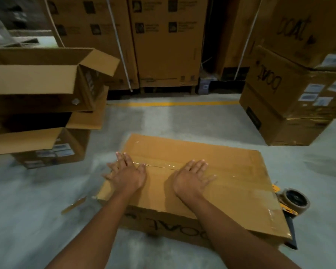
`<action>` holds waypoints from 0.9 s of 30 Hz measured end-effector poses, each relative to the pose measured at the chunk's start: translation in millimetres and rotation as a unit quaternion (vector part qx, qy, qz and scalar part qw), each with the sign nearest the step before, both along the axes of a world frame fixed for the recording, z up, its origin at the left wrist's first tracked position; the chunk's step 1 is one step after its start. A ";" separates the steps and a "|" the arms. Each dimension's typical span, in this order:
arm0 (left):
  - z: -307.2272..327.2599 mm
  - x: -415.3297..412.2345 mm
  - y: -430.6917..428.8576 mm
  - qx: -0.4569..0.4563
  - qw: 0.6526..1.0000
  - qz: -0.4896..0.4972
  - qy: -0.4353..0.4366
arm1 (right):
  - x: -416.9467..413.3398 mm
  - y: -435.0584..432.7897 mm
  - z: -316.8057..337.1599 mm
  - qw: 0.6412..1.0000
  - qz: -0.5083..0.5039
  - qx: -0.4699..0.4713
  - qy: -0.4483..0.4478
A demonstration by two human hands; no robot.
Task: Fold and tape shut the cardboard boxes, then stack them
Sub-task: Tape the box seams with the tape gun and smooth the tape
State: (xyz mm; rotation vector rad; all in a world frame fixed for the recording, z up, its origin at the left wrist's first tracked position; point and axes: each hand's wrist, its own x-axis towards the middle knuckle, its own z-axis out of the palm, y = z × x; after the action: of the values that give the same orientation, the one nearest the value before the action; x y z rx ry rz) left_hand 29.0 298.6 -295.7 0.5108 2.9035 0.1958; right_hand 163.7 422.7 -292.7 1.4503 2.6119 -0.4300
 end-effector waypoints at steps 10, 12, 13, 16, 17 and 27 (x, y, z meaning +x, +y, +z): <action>-5.9 -32.2 -52.1 -0.012 0.980 -0.200 0.016 | -45.6 -7.0 -6.3 0.892 0.449 0.036 0.036; -7.0 -30.1 -59.7 -0.009 0.982 -0.190 0.022 | -25.2 0.0 -7.8 0.924 0.378 0.054 0.036; -5.8 -26.1 -58.0 -0.012 0.983 -0.185 0.021 | -16.2 -2.6 -8.5 0.946 0.319 0.055 0.030; -0.4 -2.9 -34.1 -0.039 0.965 -0.258 0.027 | -9.2 -19.7 -10.2 0.983 0.182 0.025 0.012; 0.5 7.1 -24.9 -0.042 0.955 -0.293 0.023 | -8.4 -22.7 -9.4 0.982 0.189 0.013 0.007; -5.5 5.4 -26.4 -0.028 0.963 -0.262 0.049 | 94.4 62.1 -10.1 0.992 0.109 0.057 0.004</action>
State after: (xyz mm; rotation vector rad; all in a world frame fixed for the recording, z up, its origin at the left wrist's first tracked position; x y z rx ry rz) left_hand 34.4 272.2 -301.2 1.2772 2.7289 0.0107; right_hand 258.2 484.8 -302.8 1.1738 2.8025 -0.2661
